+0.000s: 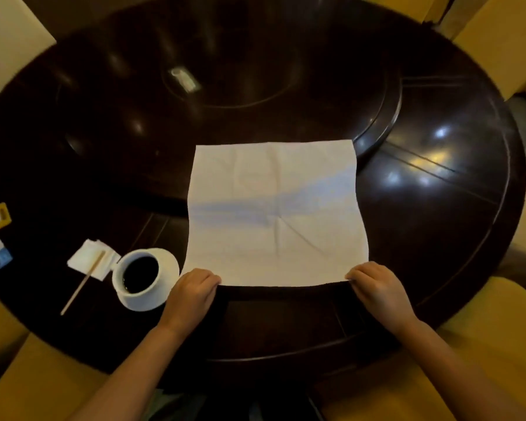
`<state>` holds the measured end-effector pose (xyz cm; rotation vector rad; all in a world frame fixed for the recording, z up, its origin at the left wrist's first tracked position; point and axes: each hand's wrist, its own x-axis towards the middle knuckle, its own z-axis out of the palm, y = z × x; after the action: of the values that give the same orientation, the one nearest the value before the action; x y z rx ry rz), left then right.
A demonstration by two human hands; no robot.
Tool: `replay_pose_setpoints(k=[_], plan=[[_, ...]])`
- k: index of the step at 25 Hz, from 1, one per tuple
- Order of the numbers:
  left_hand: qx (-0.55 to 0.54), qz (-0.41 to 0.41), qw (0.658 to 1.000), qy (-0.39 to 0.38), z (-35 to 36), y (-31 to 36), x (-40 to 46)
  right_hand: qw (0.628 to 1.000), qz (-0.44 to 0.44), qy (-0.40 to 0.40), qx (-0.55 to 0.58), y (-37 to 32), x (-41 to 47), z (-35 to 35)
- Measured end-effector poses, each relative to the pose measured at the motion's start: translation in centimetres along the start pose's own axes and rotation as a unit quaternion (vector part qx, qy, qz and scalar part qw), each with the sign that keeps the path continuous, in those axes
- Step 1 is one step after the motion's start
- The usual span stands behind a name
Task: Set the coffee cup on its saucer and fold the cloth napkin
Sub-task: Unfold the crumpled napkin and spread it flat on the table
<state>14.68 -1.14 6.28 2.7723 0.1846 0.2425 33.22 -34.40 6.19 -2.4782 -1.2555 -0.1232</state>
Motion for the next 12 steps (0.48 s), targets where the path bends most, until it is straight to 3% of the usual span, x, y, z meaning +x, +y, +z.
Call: replay_pose_setpoints(k=[4,12], plan=[[-0.020,-0.031,0.999,-0.033,2.8,0.9,-3.4,0.999,0.030,-0.006,-0.008,-0.3,-3.4,2.8],[-0.043,-0.045,0.998,-0.017,4.1,1.3,-7.8,0.997,0.066,0.015,-0.037,0.4,-6.6,2.3]])
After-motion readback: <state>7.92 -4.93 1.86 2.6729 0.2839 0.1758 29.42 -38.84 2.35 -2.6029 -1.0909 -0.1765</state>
